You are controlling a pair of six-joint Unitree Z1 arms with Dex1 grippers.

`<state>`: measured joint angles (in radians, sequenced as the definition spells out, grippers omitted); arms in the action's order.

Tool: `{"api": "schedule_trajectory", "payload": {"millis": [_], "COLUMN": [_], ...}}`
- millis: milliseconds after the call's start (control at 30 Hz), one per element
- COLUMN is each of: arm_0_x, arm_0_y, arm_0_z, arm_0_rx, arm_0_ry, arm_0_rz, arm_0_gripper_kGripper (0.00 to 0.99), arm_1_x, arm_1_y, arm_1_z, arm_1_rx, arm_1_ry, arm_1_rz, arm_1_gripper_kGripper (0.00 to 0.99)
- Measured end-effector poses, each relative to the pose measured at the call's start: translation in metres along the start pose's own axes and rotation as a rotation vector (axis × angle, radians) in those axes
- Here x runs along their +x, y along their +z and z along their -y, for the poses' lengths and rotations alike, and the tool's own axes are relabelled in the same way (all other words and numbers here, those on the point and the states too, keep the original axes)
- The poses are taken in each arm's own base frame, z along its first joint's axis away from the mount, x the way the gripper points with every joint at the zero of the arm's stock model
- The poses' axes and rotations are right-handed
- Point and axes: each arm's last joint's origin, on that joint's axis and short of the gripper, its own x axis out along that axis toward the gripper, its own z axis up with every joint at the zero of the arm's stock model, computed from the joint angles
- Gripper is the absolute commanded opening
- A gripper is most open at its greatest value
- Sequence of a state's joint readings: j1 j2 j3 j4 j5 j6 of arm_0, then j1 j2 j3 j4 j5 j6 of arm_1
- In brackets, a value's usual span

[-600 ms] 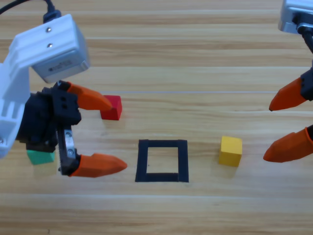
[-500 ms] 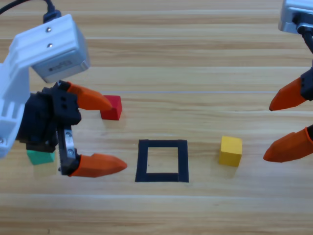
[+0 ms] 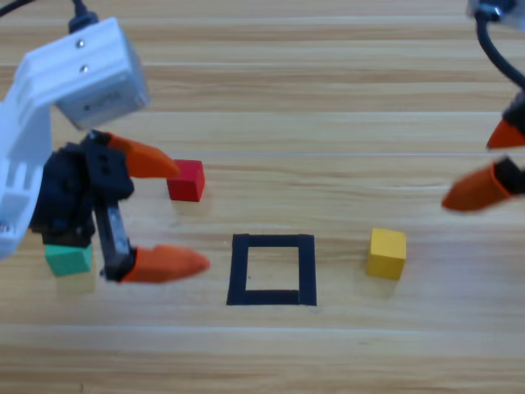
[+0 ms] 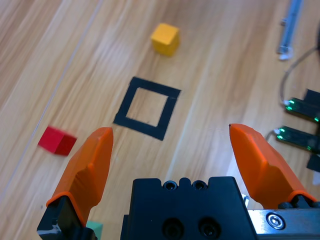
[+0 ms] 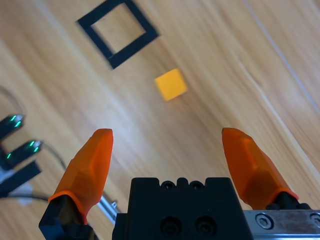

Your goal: Stack the blocks in the rectangular block: red at the bottom, yellow in the middle, green on top

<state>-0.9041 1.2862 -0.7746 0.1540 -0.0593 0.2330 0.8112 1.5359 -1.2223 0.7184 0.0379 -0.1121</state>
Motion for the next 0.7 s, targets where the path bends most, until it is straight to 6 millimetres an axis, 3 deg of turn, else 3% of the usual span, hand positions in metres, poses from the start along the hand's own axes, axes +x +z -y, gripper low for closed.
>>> {"api": "schedule_trajectory", "payload": {"millis": [167,300,400,567,700], "arm_0_x": [0.011,0.029,0.059,0.108,0.126], "arm_0_y": [0.011,0.031,0.046,0.04,0.038], "arm_0_z": [-0.022,-0.057,-0.092,-0.123,-0.137], "arm_0_rx": [-0.296,-0.543,-0.704,-0.811,-0.839], "arm_0_ry": [0.138,0.214,0.289,0.337,0.353], "arm_0_rz": [-0.029,-0.131,-0.27,-0.448,-0.526], "arm_0_gripper_kGripper": [0.99,0.971,0.969,0.973,0.977], "arm_1_x": [0.022,0.059,0.082,0.093,0.092], "arm_1_y": [0.027,0.043,0.044,0.048,0.05], "arm_1_z": [0.012,0.018,0.019,0.02,0.02], "arm_1_rx": [0.198,0.331,0.356,0.521,0.627], "arm_1_ry": [-0.161,-0.222,-0.256,-0.268,-0.273], "arm_1_rz": [-0.004,-0.054,-0.102,-0.103,-0.1], "arm_1_gripper_kGripper": [0.959,0.959,0.983,0.99,0.99]}}
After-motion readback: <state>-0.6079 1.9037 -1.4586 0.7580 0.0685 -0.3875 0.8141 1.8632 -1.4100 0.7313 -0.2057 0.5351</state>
